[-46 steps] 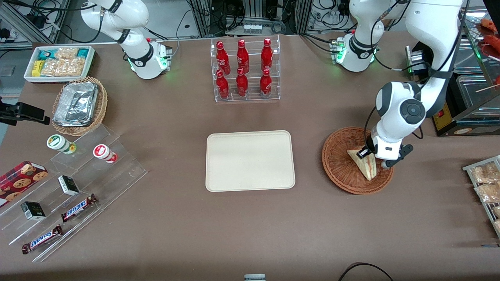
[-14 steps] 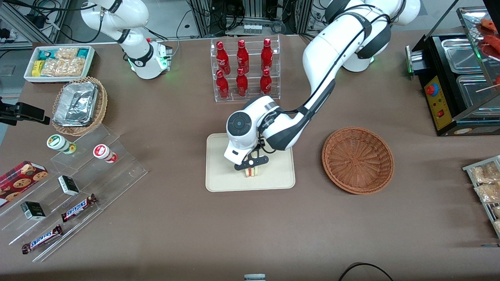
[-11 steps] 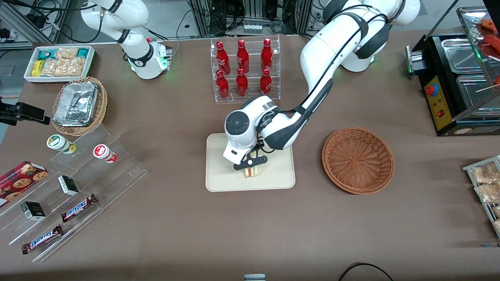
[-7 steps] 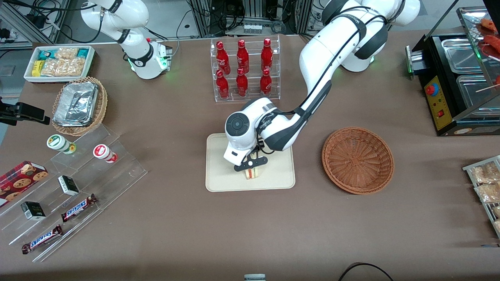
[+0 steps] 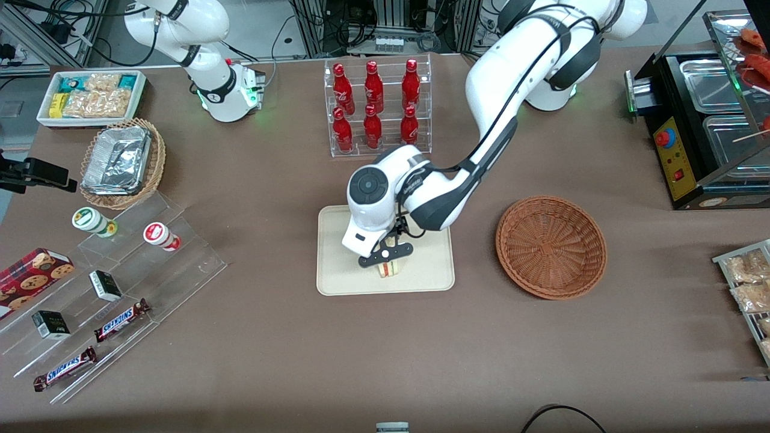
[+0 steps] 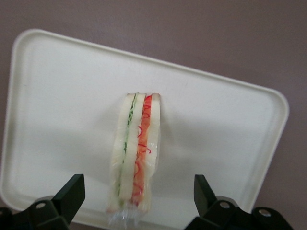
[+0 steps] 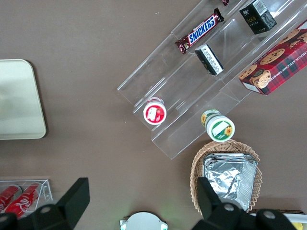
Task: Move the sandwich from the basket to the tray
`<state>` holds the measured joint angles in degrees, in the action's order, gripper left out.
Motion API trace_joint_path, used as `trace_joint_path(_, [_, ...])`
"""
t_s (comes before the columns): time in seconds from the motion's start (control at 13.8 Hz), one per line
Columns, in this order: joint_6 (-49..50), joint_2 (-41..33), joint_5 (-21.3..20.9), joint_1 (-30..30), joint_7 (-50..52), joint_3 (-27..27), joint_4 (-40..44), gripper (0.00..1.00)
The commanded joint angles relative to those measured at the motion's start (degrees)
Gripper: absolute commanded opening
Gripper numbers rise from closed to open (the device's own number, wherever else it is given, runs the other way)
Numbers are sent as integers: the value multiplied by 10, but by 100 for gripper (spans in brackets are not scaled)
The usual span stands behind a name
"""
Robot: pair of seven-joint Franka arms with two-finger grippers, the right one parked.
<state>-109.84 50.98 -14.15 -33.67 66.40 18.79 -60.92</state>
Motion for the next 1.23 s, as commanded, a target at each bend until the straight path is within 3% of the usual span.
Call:
trace_joint_path(0.0, [38,-60,-3,1,-21,-6,-12,100])
trace_joint_path(0.15, [72,-83,1,2,-44,-15,-11,100])
trace_joint_path(0.36, [101,-119,67,1,-57,-96,-16,100])
trace_joint_path(0.51, [155,-142,75,2,-149,-123,-29,100])
trace_joint_path(0.65, [158,-164,118,1,-230,-187,-56,100])
trace_joint_path(0.8, [152,-197,134,2,-308,-234,-98,100])
trace_joint_path(1.02, [147,-226,175,1,-378,-289,-126,100])
trace_joint_path(1.16, [154,-235,180,1,-386,-296,-126,100])
